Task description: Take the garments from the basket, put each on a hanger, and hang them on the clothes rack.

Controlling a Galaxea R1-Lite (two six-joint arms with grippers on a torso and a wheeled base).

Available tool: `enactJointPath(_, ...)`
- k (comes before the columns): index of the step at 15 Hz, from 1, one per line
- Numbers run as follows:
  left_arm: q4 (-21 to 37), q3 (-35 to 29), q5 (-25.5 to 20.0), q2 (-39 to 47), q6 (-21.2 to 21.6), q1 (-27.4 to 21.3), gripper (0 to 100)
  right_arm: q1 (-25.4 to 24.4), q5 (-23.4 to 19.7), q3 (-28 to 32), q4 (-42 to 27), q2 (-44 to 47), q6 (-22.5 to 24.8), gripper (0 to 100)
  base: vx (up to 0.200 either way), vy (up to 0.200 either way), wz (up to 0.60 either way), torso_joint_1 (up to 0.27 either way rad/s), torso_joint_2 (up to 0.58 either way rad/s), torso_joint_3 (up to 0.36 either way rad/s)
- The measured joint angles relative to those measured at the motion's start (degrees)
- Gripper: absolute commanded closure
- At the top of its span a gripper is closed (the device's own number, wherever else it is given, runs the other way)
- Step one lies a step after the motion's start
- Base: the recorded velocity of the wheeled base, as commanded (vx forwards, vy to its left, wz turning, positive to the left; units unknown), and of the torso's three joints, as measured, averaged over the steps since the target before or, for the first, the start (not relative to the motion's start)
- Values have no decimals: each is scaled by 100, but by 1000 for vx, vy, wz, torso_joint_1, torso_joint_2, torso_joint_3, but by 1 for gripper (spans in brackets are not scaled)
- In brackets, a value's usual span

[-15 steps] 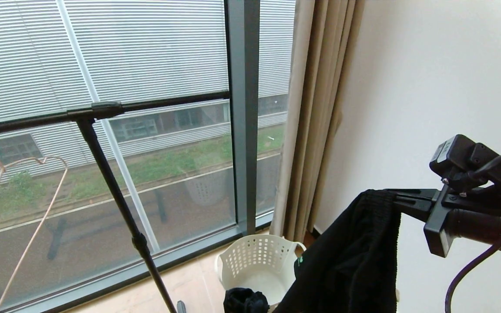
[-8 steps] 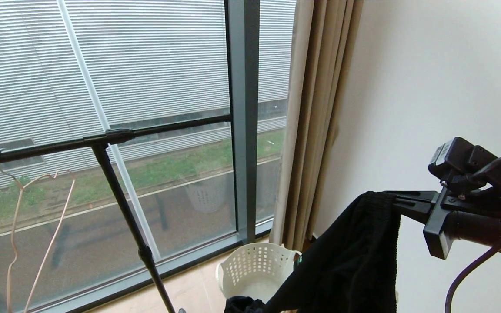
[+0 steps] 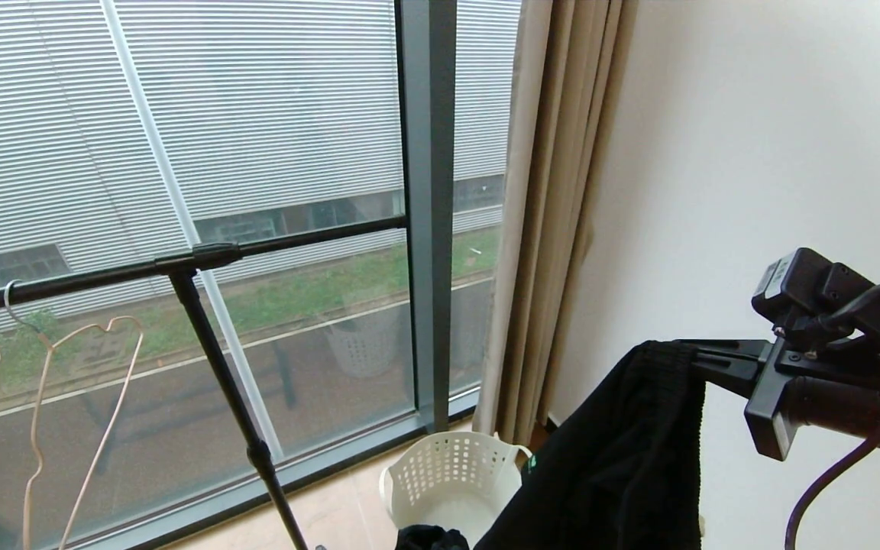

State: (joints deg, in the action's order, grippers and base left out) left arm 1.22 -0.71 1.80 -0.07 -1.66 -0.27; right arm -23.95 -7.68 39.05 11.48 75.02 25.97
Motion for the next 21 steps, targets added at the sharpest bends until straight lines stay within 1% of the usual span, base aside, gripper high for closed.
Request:
enactJointPath(5, 1, 0, -6, 0, 0, -6, 0, -5, 5, 11, -2, -9, 4, 100, 0, 0, 600, 6, 2, 2)
enactJointPath(6, 4, 0, -6, 0, 0, -6, 0, 0, 5, 11, 0, -11, 4, 100, 0, 0, 0, 0, 0, 0)
enactJointPath(8, 9, -2, -13, 0, 7, 2, 0, -2, -1, 11, 15, -11, 4, 100, -200, 0, 0, 2, 2, 0)
enactJointPath(12, 28, -11, -15, 0, 13, -13, 0, -11, -9, -27, 279, 13, 2, 100, -200, 0, 0, 2, 5, 2)
enactJointPath(14, 17, -11, -22, 0, 11, -2, 0, 11, 0, -46, 268, 13, 2, 100, -200, 200, 0, -5, -2, 5)
enactJointPath(21, 20, -6, -17, 0, 11, -9, 0, 1, 0, -55, 269, 13, 2, 100, 0, 200, 0, 4, 2, 4)
